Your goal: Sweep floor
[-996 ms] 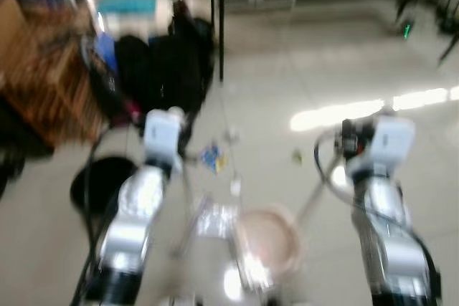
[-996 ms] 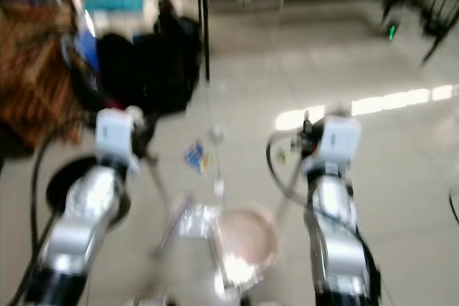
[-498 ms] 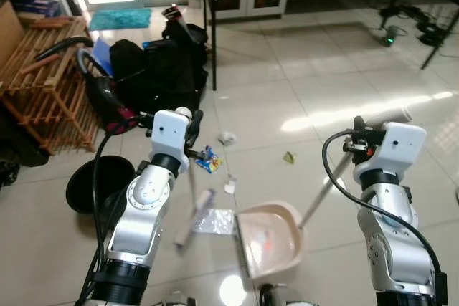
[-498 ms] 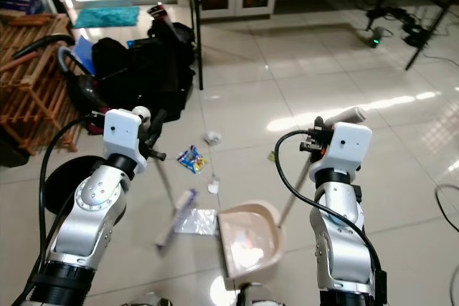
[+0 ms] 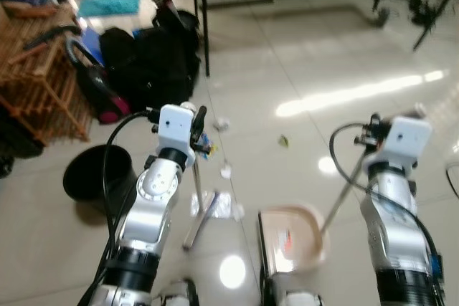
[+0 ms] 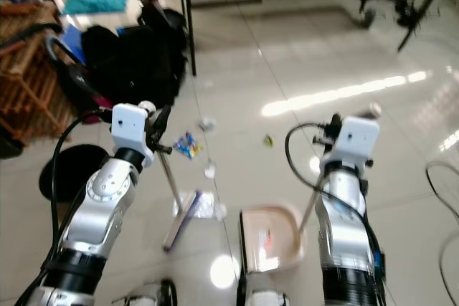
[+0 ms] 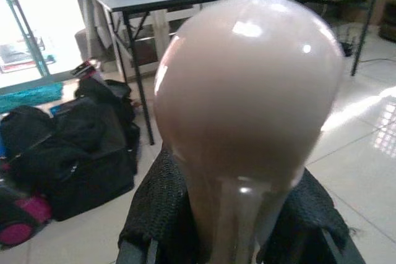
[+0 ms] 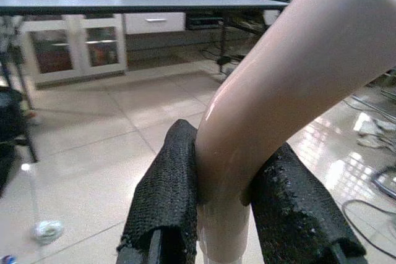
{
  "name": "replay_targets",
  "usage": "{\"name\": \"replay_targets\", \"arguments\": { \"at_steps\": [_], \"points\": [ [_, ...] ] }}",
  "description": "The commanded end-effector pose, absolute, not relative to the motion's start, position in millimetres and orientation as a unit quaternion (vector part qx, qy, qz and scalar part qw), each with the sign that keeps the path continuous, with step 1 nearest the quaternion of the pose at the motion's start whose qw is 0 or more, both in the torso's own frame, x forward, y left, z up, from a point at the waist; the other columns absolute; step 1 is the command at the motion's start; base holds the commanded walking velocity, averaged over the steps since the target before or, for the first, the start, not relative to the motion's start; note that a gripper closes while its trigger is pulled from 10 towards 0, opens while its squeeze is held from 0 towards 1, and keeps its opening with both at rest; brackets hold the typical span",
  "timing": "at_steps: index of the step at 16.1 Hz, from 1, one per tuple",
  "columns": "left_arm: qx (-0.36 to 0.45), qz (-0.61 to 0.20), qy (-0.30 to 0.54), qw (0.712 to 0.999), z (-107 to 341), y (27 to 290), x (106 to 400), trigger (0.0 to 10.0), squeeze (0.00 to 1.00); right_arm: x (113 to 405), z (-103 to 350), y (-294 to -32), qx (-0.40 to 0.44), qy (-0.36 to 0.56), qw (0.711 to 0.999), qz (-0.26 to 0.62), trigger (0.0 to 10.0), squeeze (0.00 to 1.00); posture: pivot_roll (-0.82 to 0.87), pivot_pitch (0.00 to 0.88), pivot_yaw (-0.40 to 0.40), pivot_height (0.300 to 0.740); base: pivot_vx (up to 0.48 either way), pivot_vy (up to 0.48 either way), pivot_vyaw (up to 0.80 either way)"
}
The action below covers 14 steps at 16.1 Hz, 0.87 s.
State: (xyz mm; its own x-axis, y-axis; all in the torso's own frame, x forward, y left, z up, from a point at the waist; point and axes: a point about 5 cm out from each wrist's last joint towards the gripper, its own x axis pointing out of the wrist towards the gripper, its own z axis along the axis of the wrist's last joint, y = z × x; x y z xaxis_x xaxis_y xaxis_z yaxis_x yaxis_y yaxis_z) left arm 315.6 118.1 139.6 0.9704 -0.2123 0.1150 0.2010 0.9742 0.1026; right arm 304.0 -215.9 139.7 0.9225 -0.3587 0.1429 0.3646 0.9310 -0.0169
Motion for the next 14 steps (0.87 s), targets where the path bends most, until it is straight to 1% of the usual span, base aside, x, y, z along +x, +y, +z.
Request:
{"name": "replay_targets", "arguments": {
  "at_steps": [1,2,4,5,6,7,9,11,14],
  "points": [
    [0.051,-0.105,-0.096,0.988,150,115,318,10.0,0.0,308,147,-219,-0.03,-0.093,0.976,-0.194,10.0,0.0,-0.02,0.3,0.016,0.74,0.0,0.0,0.0],
    [0.053,-0.101,-0.106,0.988,152,117,318,10.0,0.0,311,146,-219,-0.031,-0.096,0.975,-0.2,10.0,0.0,0.0,0.331,0.022,0.74,0.0,0.0,0.0],
    [0.053,-0.087,-0.113,0.988,156,121,320,10.0,0.0,318,145,-220,-0.046,-0.098,0.971,-0.213,10.0,0.0,0.02,0.35,0.038,0.74,0.0,0.0,0.0],
    [0.061,-0.085,-0.13,0.986,161,125,319,10.0,0.0,320,146,-218,-0.05,-0.107,0.967,-0.224,10.0,0.0,0.04,0.379,0.051,0.74,0.0,0.0,0.0],
    [0.064,-0.085,-0.138,0.985,164,126,318,10.0,0.0,322,147,-217,-0.05,-0.112,0.966,-0.227,10.0,0.0,0.04,0.385,0.057,0.74,0.0,0.0,0.0],
    [0.09,-0.088,-0.173,0.977,176,128,319,10.0,0.0,330,149,-210,-0.038,-0.127,0.964,-0.229,10.0,0.0,0.06,0.408,0.066,0.74,0.0,0.0,0.0],
    [0.089,-0.087,-0.189,0.974,184,130,320,10.0,0.0,333,152,-203,-0.04,-0.143,0.961,-0.232,10.0,0.0,0.07,0.425,0.086,0.74,0.0,0.0,0.0],
    [0.078,-0.086,-0.189,0.975,188,132,323,10.0,0.0,335,156,-195,-0.023,-0.166,0.957,-0.238,10.0,0.0,0.08,0.438,0.107,0.74,0.0,0.0,0.0],
    [0.071,-0.098,-0.185,0.975,188,129,325,10.0,0.0,336,161,-193,-0.009,-0.185,0.953,-0.241,10.0,0.0,0.07,0.446,0.107,0.74,0.0,0.0,0.0]
  ]
}}
